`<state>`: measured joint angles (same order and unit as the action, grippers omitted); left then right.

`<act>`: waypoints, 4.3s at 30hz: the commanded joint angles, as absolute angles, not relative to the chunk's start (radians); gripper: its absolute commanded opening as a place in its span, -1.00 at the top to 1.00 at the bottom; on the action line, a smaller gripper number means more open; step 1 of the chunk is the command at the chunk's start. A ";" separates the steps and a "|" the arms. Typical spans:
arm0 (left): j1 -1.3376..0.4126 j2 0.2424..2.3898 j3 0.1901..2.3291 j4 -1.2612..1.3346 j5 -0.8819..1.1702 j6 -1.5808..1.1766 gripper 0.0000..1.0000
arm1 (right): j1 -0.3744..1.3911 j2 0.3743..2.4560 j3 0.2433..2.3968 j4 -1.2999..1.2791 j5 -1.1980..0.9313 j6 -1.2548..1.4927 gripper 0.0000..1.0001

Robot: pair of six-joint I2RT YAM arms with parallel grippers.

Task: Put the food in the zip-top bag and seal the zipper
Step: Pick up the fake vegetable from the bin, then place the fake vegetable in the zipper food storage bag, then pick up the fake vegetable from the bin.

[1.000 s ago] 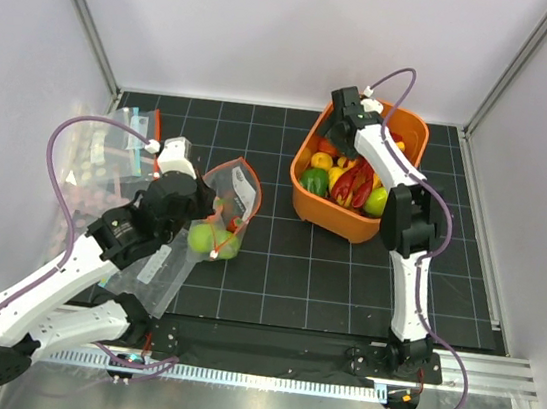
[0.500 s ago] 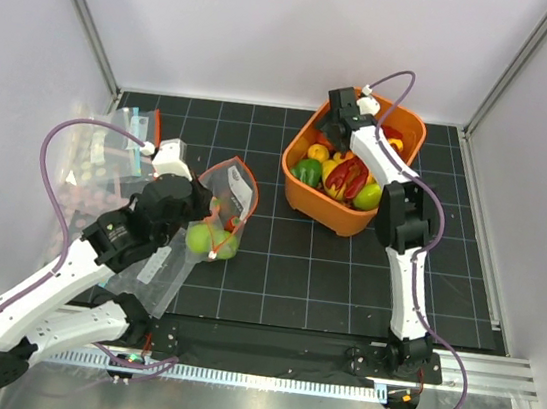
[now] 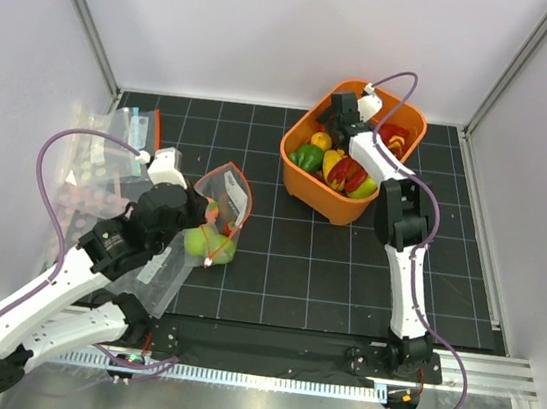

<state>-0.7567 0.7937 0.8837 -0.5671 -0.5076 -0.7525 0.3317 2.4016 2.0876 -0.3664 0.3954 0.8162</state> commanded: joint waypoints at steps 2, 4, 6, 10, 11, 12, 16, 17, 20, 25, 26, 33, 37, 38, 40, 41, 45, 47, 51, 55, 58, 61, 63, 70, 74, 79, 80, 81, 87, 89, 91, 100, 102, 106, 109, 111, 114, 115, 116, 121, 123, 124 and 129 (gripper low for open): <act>-0.753 0.781 0.873 -0.569 -0.511 -0.767 0.95 | 0.305 2.447 1.953 -0.209 0.482 0.796 -0.32; -0.753 0.779 0.874 -0.574 -0.511 -0.773 0.95 | 0.285 2.453 1.905 -0.105 0.460 0.831 -0.07; -0.753 0.778 0.876 -0.580 -0.512 -0.776 0.95 | 0.275 2.447 1.844 0.048 0.413 0.867 0.23; -0.753 0.787 0.900 -0.586 -0.517 -0.775 0.95 | 0.256 2.376 1.766 0.202 0.373 0.881 0.67; -0.753 0.791 0.905 -0.587 -0.518 -0.773 0.95 | 0.256 2.359 1.757 0.221 0.364 0.877 0.79; -0.752 0.802 0.908 -0.588 -0.520 -0.775 0.95 | 0.253 2.340 1.732 0.232 0.353 0.874 0.89; -0.753 0.834 0.917 -0.566 -0.497 -0.776 0.96 | 0.224 2.234 1.614 0.319 0.231 0.894 0.98; -0.753 0.841 0.916 -0.561 -0.491 -0.775 0.96 | 0.207 2.179 1.586 0.339 0.213 0.902 0.98; -0.753 0.862 0.923 -0.545 -0.473 -0.781 0.97 | 0.180 2.096 1.473 0.370 0.143 0.934 0.98; -0.752 0.891 0.931 -0.516 -0.448 -0.782 0.98 | 0.137 1.922 1.359 0.327 0.029 0.945 0.98; -0.753 0.897 0.934 -0.511 -0.445 -0.779 0.98 | 0.135 1.898 1.348 0.292 0.014 0.943 0.98; -0.753 0.954 0.965 -0.473 -0.417 -0.750 0.99 | 0.104 1.752 1.321 0.141 -0.070 0.925 0.98; -0.752 0.980 0.989 -0.463 -0.393 -0.742 0.99 | 0.083 1.680 1.305 0.065 -0.156 0.953 0.98; -0.753 0.991 0.995 -0.462 -0.387 -0.741 0.99 | 0.083 1.663 1.302 0.061 -0.176 0.950 0.98; -0.753 1.006 1.008 -0.451 -0.374 -0.736 0.99 | 0.081 1.619 1.308 0.035 -0.241 0.942 0.98; -0.753 1.014 1.014 -0.449 -0.371 -0.735 0.99 | 0.081 1.609 1.310 0.029 -0.265 0.942 0.98; -0.752 1.066 1.049 -0.427 -0.353 -0.718 1.00 | 0.083 1.553 1.325 -0.058 -0.391 0.931 0.98; -0.753 1.091 1.086 -0.425 -0.350 -0.712 0.99 | 0.083 1.520 1.309 -0.104 -0.420 0.922 0.98; -0.753 1.150 1.147 -0.431 -0.327 -0.692 1.00 | 0.081 1.393 1.250 -0.149 -0.474 0.888 0.98; -0.753 1.193 1.193 -0.433 -0.305 -0.701 1.00 | 0.095 1.309 1.203 -0.219 -0.529 0.861 0.98; -0.755 1.212 1.219 -0.434 -0.285 -0.713 0.99 | 0.130 1.240 1.189 -0.262 -0.549 0.842 0.98; -0.755 1.242 1.239 -0.440 -0.268 -0.732 0.99 | 0.187 1.184 1.196 -0.327 -0.525 0.778 0.98; -0.755 1.262 1.249 -0.443 -0.261 -0.745 1.00 | 0.221 1.166 1.198 -0.340 -0.511 0.756 0.98; -0.753 1.299 1.298 -0.456 -0.229 -0.795 1.00 | 0.393 1.121 1.213 -0.364 -0.466 0.761 0.98; -0.753 1.325 1.324 -0.518 -0.227 -0.824 0.99 | 0.431 1.092 1.190 -0.379 -0.451 0.750 0.98; -0.755 1.328 1.322 -0.532 -0.198 -0.897 1.00 | 0.468 1.121 1.180 -0.387 -0.416 0.749 0.98; -0.753 1.324 1.321 -0.532 -0.196 -0.905 1.00 | 0.475 1.132 1.183 -0.388 -0.407 0.749 0.98; -0.755 1.322 1.322 -0.532 -0.195 -0.911 1.00 | 0.494 1.146 1.186 -0.388 -0.402 0.749 0.98; -0.755 1.313 1.338 -0.554 -0.189 -0.939 1.00 | 0.583 1.276 1.288 -0.451 -0.284 0.686 0.97; -0.753 1.309 1.338 -0.560 -0.189 -0.956 1.00 | 0.604 1.337 1.319 -0.535 -0.238 0.663 0.27; -0.755 1.308 1.338 -0.568 -0.189 -0.969 1.00 | 0.609 1.367 1.359 -0.593 -0.210 0.646 -0.32; -0.753 1.307 1.350 -0.595 -0.213 -0.993 0.99 | 0.607 1.298 1.462 -0.698 -0.182 0.607 -0.99; -0.753 1.322 1.368 -0.601 -0.213 -0.985 1.00 | 0.597 1.316 1.536 -0.747 -0.202 0.620 -0.96; -0.752 1.350 1.405 -0.629 -0.218 -0.959 1.00 | 0.487 1.410 1.739 -0.916 -0.363 0.806 -0.74; -0.753 1.354 1.422 -0.652 -0.225 -0.943 1.00 | 0.349 1.424 1.758 -0.931 -0.546 0.946 -0.49; -0.753 1.350 1.419 -0.660 -0.239 -0.942 0.99 | 0.263 1.392 1.670 -0.827 -0.678 1.118 -0.34; -0.753 1.335 1.408 -0.664 -0.255 -0.939 1.00 | 0.215 1.358 1.566 -0.643 -0.729 1.297 -0.05; -0.753 1.332 1.408 -0.666 -0.256 -0.937 0.99 | 0.209 1.361 1.557 -0.620 -0.727 1.316 -0.02; -0.753 1.331 1.410 -0.667 -0.256 -0.936 1.00 | 0.201 1.367 1.554 -0.630 -0.715 1.330 -0.01; -0.753 1.327 1.420 -0.704 -0.226 -0.949 1.00 | 0.181 1.414 1.505 -0.566 -0.719 1.414 0.23; -0.753 1.315 1.411 -0.710 -0.221 -0.959 1.00 | 0.175 1.422 1.467 -0.510 -0.713 1.489 0.44; -0.753 1.309 1.399 -0.707 -0.222 -0.960 1.00 | 0.172 1.427 1.465 -0.482 -0.706 1.496 0.51; -0.752 1.275 1.373 -0.707 -0.253 -0.954 0.99 | 0.152 1.509 1.568 -0.612 -0.644 1.395 0.98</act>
